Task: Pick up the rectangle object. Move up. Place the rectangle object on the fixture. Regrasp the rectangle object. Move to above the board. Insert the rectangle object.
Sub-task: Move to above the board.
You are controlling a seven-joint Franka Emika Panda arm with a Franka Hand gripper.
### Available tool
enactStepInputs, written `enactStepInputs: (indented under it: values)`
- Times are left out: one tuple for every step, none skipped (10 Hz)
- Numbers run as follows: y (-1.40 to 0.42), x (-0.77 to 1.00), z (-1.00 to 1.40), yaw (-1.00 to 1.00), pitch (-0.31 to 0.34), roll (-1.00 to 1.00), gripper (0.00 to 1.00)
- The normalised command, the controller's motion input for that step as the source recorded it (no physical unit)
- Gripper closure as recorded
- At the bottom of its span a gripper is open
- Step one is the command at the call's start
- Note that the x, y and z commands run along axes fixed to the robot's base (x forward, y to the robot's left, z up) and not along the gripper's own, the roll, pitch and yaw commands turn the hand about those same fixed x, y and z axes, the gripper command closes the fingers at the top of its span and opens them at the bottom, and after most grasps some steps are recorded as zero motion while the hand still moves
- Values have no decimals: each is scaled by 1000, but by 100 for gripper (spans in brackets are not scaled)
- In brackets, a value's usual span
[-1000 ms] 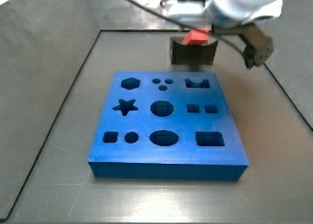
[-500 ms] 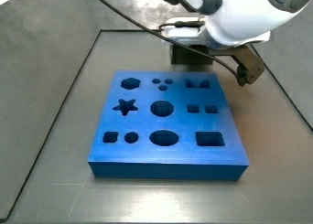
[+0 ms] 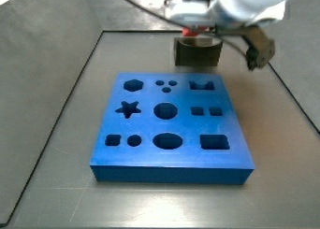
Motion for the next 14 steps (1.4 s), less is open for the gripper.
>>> enactStepInputs:
  values:
    - [61, -65, 1000, 192, 36, -48, 100]
    - [58, -64, 1000, 157, -28, -43, 100]
    - [58, -64, 1000, 140, -50, -37, 100]
    - [55, -65, 1000, 83, -83, -35, 100]
    - [55, -66, 1000, 60, -89, -34, 100]
    - [53, -68, 1000, 16, -94, -38, 100]
    - [53, -70, 1000, -13, -86, -38, 100]
    - [51, -70, 1000, -46, -67, -37, 100]
    - [51, -70, 1000, -64, -46, -31, 100]
    - [50, -71, 1000, -73, -16, -21, 100]
    - [48, -71, 1000, -76, 5, -16, 100]
    - [46, -71, 1000, -69, 27, -14, 100]
    - [45, -73, 1000, -61, 38, -13, 100]
    - [41, -72, 1000, -47, 52, -16, 100]
